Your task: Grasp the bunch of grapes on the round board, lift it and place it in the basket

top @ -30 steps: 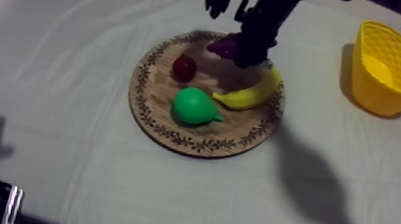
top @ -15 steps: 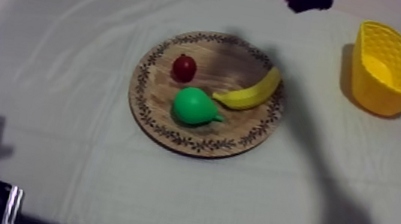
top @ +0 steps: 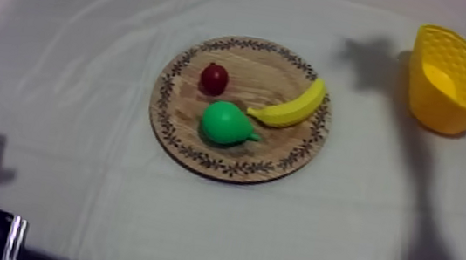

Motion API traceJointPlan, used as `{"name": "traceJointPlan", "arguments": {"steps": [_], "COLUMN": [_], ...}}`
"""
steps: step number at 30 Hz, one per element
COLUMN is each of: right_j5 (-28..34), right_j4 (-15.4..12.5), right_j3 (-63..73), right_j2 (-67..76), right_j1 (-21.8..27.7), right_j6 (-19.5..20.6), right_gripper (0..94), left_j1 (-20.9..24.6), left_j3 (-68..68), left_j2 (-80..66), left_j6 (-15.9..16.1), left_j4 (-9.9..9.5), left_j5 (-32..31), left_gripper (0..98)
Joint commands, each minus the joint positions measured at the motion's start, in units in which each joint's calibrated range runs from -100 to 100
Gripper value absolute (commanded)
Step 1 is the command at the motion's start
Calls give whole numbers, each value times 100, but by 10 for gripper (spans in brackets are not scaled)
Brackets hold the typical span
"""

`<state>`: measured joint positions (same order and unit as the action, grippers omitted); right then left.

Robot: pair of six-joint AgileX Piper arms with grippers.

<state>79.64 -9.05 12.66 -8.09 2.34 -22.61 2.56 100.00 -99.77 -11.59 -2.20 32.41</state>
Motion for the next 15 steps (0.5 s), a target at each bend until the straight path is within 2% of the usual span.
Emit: {"name": "traceJointPlan", "arguments": {"steps": [1,11,13,15], "right_j5": [-190,-969,-1110,-1229], "right_j4": [32,354,398,458], "right_j3": [-44,-558,-706,-827], "right_j2": [-171,-811,-884,-948], "right_j1": [402,790,817,832], "right_j6": [30,161,178,227], "right_gripper": [405,444,468,531], "left_j1": [1,1,1,1], "left_j3": [0,0,0,0], "left_j2": [3,3,3,3], "left_j6": [-1,-1,-1,-1], "left_j4": [-2,-2,-2,-2], "left_j5": [1,1,1,1], "left_gripper": [1,1,1,1]}}
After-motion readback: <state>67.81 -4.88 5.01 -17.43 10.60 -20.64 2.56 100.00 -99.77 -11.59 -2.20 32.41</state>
